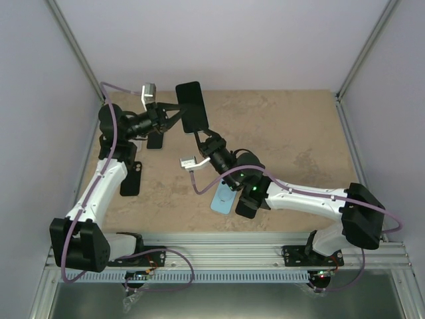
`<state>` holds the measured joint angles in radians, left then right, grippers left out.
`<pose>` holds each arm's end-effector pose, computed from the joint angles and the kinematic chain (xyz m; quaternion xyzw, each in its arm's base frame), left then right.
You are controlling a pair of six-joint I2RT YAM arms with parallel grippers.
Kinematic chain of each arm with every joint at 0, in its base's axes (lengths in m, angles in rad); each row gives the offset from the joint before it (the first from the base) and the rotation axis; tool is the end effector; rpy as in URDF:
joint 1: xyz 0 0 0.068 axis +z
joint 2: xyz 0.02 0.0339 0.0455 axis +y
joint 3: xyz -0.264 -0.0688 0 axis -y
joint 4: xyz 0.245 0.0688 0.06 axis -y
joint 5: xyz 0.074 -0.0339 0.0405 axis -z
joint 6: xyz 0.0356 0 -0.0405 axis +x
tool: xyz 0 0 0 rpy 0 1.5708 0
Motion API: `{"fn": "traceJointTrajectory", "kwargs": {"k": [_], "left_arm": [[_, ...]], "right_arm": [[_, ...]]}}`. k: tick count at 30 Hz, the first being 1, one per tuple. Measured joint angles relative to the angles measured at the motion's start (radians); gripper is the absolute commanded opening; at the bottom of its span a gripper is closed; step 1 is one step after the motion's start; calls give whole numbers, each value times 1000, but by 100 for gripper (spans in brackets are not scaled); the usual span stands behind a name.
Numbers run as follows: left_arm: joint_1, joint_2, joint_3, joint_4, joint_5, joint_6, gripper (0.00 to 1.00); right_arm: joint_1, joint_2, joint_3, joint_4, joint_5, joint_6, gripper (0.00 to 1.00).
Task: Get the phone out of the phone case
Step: Place the phone at the center of the board.
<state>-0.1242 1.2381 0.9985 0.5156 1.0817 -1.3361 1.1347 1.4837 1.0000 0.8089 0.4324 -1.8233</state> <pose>0.2673 -0.0650 0.3879 0.0431 0.6589 -0.6874 0.3024 0.1582 0.3042 0.3496 -0.5514 0.2257 -0.3856 0.7045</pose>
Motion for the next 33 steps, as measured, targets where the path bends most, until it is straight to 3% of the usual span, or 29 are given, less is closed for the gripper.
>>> {"fn": "traceJointTrajectory", "kwargs": {"k": [2,7,16,26,33], "left_arm": [[0,0,-5,-14,-1,-4,0],[-2,0,-8,-37,1,46,0],[62,13,20,-282,46,288,0],[124,81,170,-904,-47,926,0],[203,147,185,-1223,-153,1307,0]], "right_arm": [[0,2,-6,6,3,-5,11],[0,2,-18,14,0,-8,58],[0,-51,-90,-9,-10,43,95],[-10,-119,-87,-165,30,200,98],[-34,-117,-40,-278,52,304,98]]}}
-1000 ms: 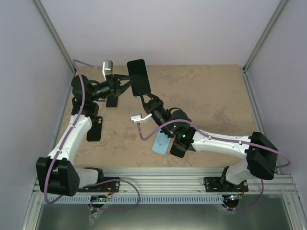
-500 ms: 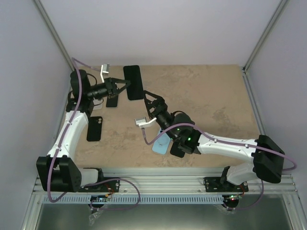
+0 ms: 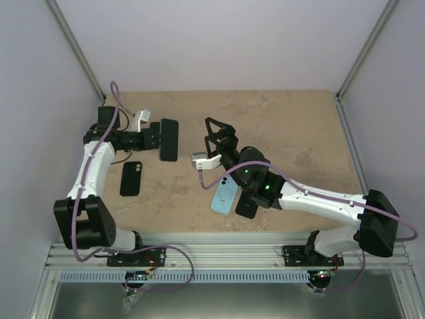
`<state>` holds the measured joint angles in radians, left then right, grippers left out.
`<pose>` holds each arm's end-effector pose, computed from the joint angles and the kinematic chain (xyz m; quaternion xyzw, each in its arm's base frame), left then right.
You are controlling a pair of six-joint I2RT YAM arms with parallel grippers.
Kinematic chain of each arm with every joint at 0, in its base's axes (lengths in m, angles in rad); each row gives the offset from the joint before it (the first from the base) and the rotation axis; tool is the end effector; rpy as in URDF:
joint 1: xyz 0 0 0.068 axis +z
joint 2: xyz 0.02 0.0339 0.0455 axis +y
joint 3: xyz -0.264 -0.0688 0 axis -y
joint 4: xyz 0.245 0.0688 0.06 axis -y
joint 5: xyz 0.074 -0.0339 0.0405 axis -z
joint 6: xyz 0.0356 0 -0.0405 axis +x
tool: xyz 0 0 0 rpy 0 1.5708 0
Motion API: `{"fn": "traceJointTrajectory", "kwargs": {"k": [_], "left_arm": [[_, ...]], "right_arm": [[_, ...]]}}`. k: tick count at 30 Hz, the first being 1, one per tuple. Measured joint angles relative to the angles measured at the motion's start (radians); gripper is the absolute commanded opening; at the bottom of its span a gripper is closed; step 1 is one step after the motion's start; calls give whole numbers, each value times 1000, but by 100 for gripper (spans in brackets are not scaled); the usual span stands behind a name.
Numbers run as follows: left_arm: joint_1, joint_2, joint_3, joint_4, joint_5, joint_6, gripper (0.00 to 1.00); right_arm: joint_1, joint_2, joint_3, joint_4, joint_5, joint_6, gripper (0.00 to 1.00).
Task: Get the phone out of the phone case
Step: Place the phone at the center of the board.
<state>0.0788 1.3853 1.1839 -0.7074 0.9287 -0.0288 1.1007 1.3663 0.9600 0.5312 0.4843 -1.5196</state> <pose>0.2833 -0.0062 0.3076 0.0999 0.8522 -0.4161 0.3011 0.1597 0.2776 0.3434 -0.5743 0.3393 -0.3065 0.6791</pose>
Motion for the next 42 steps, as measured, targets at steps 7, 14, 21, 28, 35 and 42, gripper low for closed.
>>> {"fn": "traceJointTrajectory", "kwargs": {"k": [7,14,21,28,35,42], "left_arm": [[134,97,-18,-210,-63,266,0],[181,172,-91,-265,-114,348,0],[210,271,-95,-266,-156,368,0],[220,348,-95,-266,-172,371,0],[251,394,-96,-264,-192,372,4],[251,422,-119,-238,-186,370,13]], "right_arm": [[-24,6,27,-40,12,49,98],[-26,22,41,-54,22,61,98],[-39,22,42,-56,26,67,98],[-45,22,42,-56,28,74,98],[-48,22,42,-58,28,77,98],[-50,22,42,-59,28,77,98]]}}
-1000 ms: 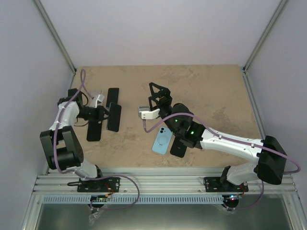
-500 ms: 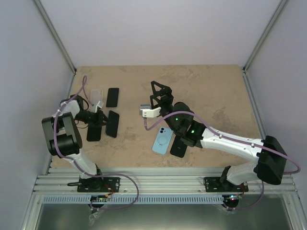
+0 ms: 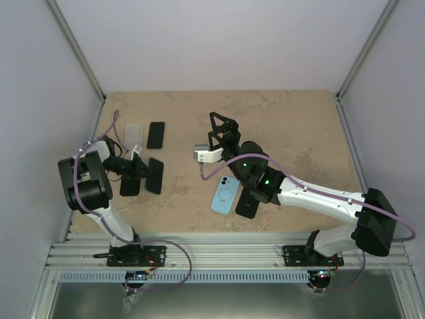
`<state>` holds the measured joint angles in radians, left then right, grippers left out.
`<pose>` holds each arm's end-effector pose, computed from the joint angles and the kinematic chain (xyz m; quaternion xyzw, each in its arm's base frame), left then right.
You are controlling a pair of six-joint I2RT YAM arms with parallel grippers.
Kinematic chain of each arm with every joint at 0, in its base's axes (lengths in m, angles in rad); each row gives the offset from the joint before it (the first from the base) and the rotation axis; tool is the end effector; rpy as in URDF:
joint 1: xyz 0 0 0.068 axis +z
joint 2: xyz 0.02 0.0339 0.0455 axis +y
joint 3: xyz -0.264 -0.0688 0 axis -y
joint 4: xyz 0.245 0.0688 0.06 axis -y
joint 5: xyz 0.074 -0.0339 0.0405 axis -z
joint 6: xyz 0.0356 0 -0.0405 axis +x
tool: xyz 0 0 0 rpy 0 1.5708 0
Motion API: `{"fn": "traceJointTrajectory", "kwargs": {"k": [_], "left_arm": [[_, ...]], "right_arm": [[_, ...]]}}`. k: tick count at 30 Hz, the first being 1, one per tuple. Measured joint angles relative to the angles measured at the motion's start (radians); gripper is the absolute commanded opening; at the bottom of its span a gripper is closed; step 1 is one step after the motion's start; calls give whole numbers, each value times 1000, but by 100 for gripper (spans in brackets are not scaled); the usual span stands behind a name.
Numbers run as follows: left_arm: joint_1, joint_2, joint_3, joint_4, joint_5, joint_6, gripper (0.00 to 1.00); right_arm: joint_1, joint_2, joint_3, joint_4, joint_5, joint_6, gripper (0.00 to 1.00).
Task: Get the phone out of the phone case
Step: Place the phone at the center of the board.
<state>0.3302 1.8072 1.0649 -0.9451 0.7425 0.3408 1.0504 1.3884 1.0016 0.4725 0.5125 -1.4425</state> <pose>0.2833 0.0717 0.1492 -0.0162 0.9304 -0.3598 0.0680 0.1774 0.2744 0.3453 -0.5605 0.3854 -0.3069 0.6657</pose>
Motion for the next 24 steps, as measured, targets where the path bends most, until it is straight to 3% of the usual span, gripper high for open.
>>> {"fn": "traceJointTrajectory", "kwargs": {"k": [6,17,24], "left_arm": [[0,0,-16,55,-26,-46,24],[0,-27,-29,148,-102,-132,30],[0,-99,-39,158,-122,-136,50]], "right_arm": [[0,0,0,-6,0,1,98],[0,0,0,-21,0,5,98],[-1,0,2,-36,0,28,98]]}}
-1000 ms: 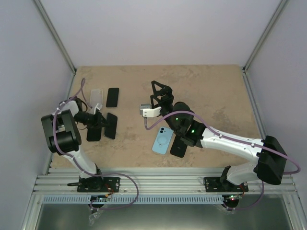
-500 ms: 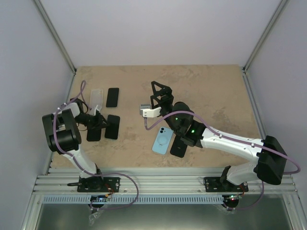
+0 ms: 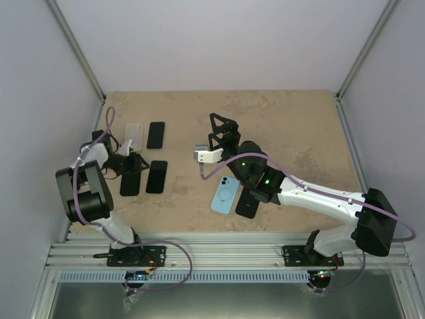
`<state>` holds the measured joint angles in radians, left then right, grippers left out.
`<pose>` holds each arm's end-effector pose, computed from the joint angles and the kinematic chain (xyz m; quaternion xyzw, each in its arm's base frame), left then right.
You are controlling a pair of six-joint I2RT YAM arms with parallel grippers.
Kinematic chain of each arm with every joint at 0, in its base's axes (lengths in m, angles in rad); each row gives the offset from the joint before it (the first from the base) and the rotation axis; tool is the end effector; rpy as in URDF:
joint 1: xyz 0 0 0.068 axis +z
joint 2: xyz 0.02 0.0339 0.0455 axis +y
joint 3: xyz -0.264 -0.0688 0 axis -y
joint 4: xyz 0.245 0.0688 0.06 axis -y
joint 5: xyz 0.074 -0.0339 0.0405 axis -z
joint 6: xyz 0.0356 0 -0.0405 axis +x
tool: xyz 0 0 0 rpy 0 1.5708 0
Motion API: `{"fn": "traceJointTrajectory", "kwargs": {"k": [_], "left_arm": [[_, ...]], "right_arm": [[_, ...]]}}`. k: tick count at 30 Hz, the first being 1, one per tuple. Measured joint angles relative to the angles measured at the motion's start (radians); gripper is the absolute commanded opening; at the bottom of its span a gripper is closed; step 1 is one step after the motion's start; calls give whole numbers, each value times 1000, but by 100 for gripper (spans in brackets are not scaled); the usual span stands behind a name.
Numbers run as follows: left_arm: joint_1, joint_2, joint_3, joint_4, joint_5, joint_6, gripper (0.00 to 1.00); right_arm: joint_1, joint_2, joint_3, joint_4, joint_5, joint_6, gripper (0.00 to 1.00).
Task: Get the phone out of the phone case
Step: Place the phone at the center of the board.
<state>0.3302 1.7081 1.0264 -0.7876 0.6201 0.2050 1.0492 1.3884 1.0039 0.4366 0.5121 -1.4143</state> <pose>0.2854 0.0760 0.1648 -0.0441 0.9502 -0.2811 0.1272 0.1779 0.2745 0.3423 -0.5670 0.3947 -0.2988 0.6583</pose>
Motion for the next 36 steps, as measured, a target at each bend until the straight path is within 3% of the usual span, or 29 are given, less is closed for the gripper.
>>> {"fn": "traceJointTrajectory", "kwargs": {"k": [10,13,14,28,36], "left_arm": [[-25,-100,84,-22,-6,26,78],[-71,-118,103,-25,-18,29,97],[-93,-124,109,-26,-22,26,99],[-475,-179,185,29,-145,-113,99],[-757,-179,189,100,-329,-295,99]], "right_arm": [[-48,0,79,-132,-10,146,98],[-79,-7,95,-175,-19,209,98],[-92,-12,95,-195,-27,233,98],[-343,-147,86,-451,-153,589,98],[-492,-209,34,-537,-242,785,98]]}}
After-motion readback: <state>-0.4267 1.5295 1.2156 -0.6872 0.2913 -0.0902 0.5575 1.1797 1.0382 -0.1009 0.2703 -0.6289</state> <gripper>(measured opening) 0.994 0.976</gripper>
